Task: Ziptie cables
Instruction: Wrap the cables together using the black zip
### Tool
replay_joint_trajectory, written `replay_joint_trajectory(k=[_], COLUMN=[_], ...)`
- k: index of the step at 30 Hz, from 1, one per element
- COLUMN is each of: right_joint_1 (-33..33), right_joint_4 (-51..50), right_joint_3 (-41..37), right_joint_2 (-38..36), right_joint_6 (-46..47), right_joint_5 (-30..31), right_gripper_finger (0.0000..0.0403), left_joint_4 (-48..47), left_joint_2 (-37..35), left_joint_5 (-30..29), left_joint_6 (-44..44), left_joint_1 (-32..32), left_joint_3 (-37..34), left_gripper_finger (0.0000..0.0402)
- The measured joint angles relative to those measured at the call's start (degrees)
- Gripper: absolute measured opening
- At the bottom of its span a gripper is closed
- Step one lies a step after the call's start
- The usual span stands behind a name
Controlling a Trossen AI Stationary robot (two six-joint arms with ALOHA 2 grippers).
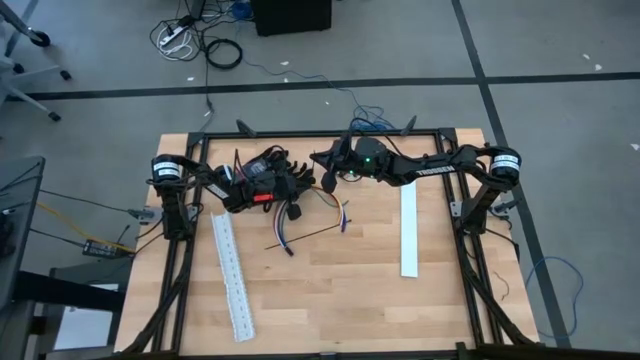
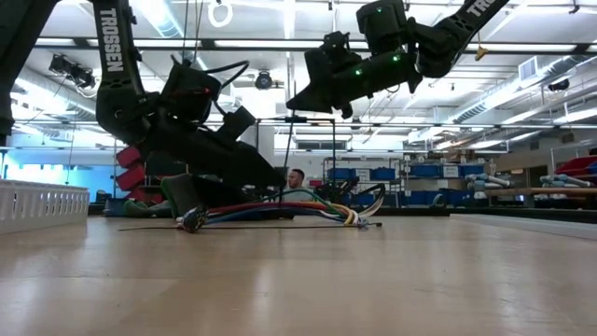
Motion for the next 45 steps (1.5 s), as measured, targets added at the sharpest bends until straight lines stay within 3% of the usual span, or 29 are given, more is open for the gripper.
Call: replay_joint_trajectory(k=[45], right_joint_1=[0.61], right_joint_4=[6.35], right_joint_3=[0.02], right_joint_2=[0.0], right_joint_6=[-4.83], right_joint_5=[0.2], right_gripper_finger=[0.0], left_joint_4=[-6.95], left_joint_2=[0.15], left_joint_5=[0.07], left_joint_6=[0.04], left_joint_1=[1.18], left_joint_3=[-0.04], left_gripper_finger=[0.0012])
